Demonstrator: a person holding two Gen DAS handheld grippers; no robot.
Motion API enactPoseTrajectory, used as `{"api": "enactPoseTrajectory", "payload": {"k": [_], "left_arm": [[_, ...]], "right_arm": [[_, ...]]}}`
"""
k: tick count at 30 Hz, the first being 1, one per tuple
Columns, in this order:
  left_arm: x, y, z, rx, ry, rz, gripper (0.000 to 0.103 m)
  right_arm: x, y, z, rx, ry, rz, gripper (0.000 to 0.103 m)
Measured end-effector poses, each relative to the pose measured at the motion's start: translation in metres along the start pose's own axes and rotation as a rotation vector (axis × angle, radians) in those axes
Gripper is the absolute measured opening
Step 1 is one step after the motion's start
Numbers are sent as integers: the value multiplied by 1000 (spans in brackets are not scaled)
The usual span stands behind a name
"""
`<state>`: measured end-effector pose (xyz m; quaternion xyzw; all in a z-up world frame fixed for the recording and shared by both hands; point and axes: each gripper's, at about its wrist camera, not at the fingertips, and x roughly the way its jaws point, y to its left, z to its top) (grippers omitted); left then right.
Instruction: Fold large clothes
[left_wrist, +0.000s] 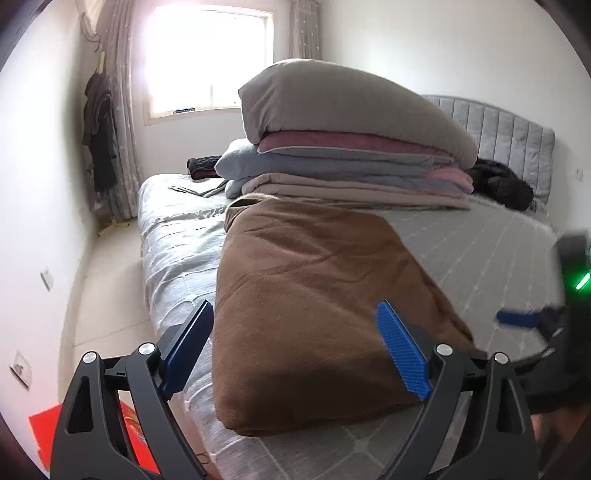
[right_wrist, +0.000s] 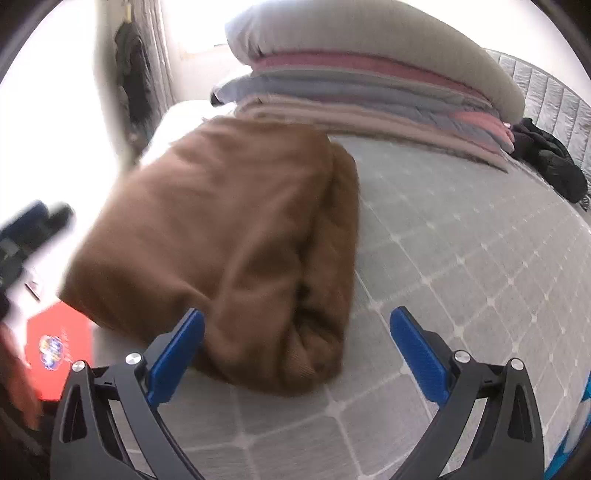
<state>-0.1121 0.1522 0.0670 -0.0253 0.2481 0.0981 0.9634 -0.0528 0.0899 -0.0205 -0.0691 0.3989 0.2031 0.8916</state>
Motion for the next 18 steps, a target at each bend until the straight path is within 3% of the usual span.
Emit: {"api": "enactPoseTrajectory", "payload": {"k": [4,9,16,18], "left_arm": [[-6,1,-1,0,-44,14,87],[-9,1,0,0,-66,19,87],[-10,-2,-2,-9,-31,25,88],[-7,0,-3,-18,-2,35,88]], "right_arm": [[18,-19,-17,79,106,68,97],[9,-17,-20,65,132,65,97],[-65,-6,-15,24,-92,82,97],[-78,-3,-15,14,-115,41,97]]}}
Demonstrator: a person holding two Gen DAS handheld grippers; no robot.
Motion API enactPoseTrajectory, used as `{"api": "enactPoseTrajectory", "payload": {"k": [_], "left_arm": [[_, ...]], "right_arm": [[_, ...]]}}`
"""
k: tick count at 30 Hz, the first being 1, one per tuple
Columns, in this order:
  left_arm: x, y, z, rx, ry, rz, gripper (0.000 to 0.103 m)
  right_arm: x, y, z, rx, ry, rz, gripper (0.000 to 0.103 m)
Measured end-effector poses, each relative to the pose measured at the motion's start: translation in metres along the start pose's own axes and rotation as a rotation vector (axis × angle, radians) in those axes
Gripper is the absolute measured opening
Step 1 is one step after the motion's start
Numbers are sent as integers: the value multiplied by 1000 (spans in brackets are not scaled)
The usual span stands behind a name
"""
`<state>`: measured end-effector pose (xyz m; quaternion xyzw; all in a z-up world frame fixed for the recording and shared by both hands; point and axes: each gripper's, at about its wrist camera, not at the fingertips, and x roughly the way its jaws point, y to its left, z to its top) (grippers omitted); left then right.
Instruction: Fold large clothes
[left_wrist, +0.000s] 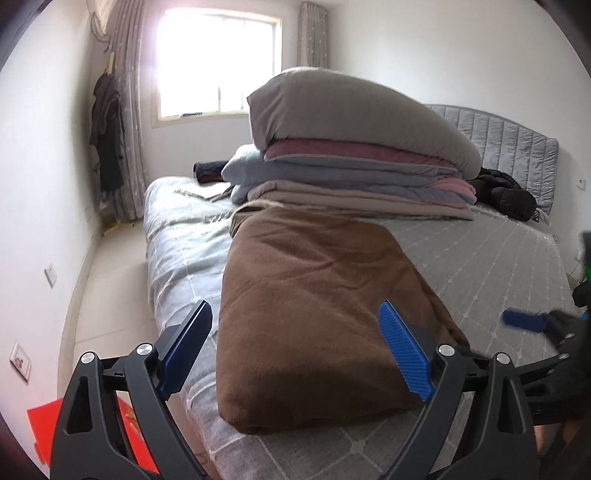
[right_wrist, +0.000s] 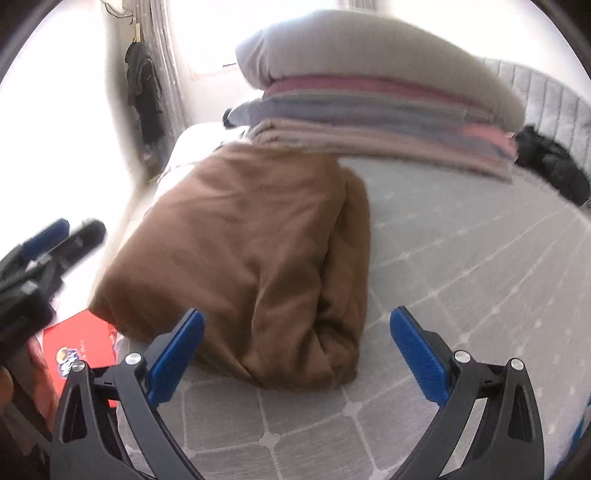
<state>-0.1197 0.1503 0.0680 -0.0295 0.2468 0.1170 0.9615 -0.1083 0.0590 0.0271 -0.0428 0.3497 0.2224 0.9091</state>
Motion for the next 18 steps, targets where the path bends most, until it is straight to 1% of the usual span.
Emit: {"api": "enactPoseTrajectory", "payload": {"k": [1,3,4,5,7,12,18], "left_arm": [[2,1,0,-4,18,3,88],[6,3,-2,-17,60,6,88],[8,3,-3,-18,80,8,88],[9,3,-3,-15,96,9,88],[11,2,-6,-7,118,13,88],[17,-4,-10,27,169,8,88],[19,-7,-11,28,187,1,88]], "right_arm": [[-3,3,1,-4,4,-45,97],[-3,4,1,1,25,-104,97],[-3,3,0,10,31,-104,97],[-3,0,-2,29,36,-81,97],[0,-2,-3,38,60,-97,97],[2,-7,-7,42,90,-102,97],[-5,-11,-10,30,89,-113,97]]}}
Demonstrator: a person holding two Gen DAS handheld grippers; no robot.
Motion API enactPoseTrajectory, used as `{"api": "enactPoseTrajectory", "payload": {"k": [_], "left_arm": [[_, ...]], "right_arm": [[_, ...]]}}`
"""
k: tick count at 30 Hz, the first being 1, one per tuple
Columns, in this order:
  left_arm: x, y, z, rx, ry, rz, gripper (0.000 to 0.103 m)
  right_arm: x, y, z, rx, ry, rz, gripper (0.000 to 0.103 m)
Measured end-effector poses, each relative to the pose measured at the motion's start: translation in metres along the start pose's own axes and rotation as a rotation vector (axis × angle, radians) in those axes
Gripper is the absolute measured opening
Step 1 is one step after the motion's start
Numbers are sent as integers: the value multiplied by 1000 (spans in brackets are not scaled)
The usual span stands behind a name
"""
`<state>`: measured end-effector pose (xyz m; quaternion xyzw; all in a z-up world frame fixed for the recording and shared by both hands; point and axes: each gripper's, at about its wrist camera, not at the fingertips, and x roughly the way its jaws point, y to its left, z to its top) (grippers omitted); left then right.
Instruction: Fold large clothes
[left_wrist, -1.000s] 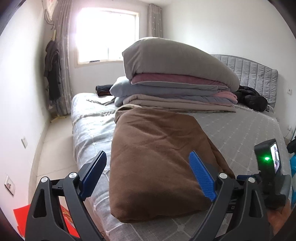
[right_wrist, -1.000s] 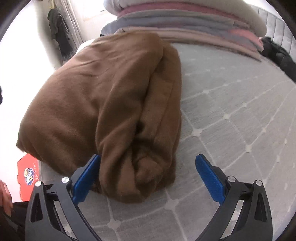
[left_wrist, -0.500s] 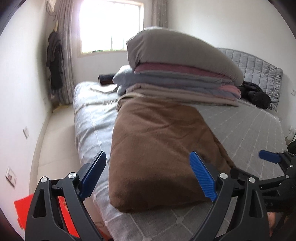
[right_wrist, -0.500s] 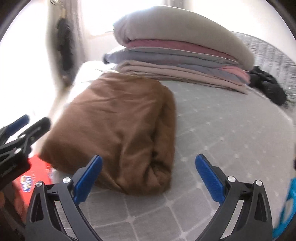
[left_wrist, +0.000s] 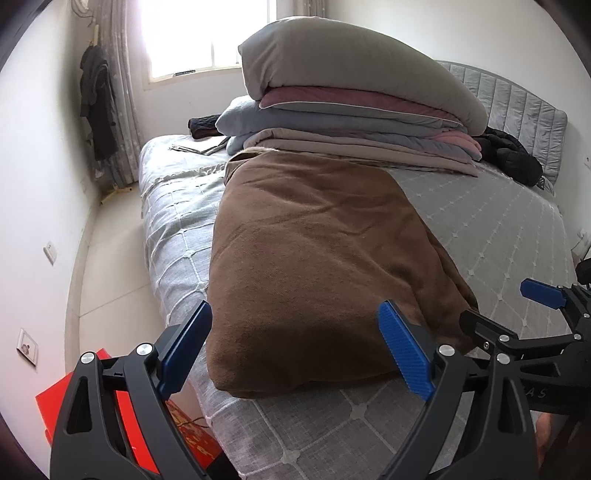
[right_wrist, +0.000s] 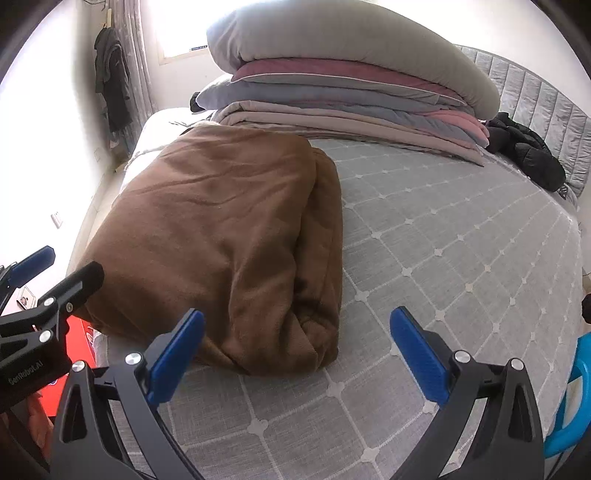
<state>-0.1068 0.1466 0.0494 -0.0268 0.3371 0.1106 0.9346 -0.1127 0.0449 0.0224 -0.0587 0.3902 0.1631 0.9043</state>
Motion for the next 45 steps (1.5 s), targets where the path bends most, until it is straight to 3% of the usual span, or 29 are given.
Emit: {"api": "enactPoseTrajectory", "payload": {"k": [16,45], "left_arm": [[2,0,1,-7,13,-5,88],[13,1,1,-33,53,-13,88]], "right_arm": [[-6,-3,-2,-27,-29,-54,97],[-6,-12,1,-17,-11,-62,97]]}}
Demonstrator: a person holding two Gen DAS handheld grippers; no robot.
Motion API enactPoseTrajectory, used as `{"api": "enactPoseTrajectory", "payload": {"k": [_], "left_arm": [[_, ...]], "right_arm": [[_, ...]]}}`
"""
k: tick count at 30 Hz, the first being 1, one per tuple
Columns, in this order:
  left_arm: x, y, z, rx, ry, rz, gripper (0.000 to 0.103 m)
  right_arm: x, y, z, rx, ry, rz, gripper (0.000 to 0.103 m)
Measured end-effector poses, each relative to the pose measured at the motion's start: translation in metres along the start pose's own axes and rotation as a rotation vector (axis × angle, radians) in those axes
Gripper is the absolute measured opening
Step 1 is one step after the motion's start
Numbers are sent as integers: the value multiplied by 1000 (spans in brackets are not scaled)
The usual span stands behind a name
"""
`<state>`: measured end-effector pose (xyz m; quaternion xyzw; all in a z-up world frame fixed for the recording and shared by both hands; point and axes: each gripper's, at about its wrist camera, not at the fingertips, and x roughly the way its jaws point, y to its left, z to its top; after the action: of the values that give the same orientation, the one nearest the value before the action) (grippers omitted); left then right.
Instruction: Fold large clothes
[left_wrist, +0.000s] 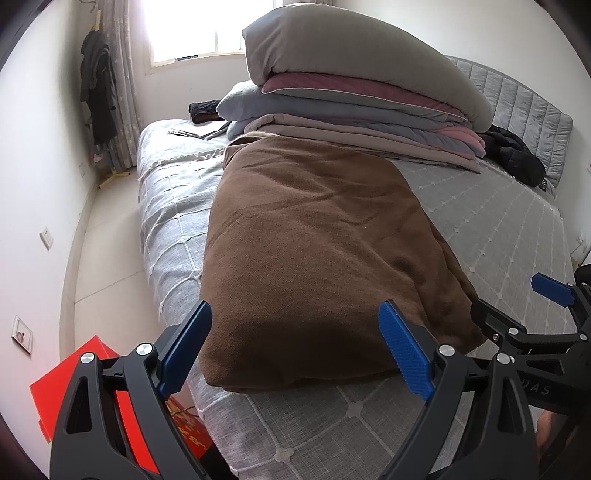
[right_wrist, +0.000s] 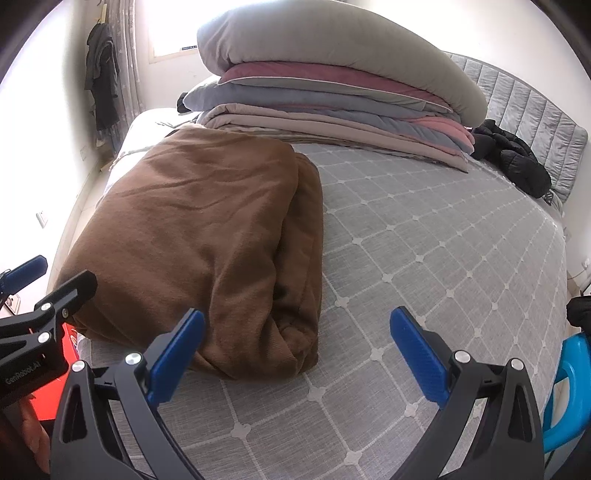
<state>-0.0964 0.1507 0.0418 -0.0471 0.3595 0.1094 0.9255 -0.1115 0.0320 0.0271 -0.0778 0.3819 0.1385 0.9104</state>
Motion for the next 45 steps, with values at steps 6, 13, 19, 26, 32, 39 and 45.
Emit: {"api": "enactPoseTrajectory", "payload": {"k": [6,13,19,26,32,39,45], "left_arm": [[2,0,0,1,5,0,88],[3,1,0,1,9,-1,88],[2,1,-1,-2,10,0,88],[2,1,-1,-1,12,0,88],[2,1,-1,0,12,0,88],[1,2,-1,-6,11,-1,88],[1,2,-1,-9,10,0,88]], "right_arm": [[0,0,0,-2,3,-1,97],[1,-1,-1,-4,7,1,97],[2,-1,-2,-8,10,-1,97],[3,0,-2,-8,13,1,97],[5,0,-2,-13,18,5,97],[5,0,-2,-12,20,5,97],[5,0,-2,-13,19,5,97]]}}
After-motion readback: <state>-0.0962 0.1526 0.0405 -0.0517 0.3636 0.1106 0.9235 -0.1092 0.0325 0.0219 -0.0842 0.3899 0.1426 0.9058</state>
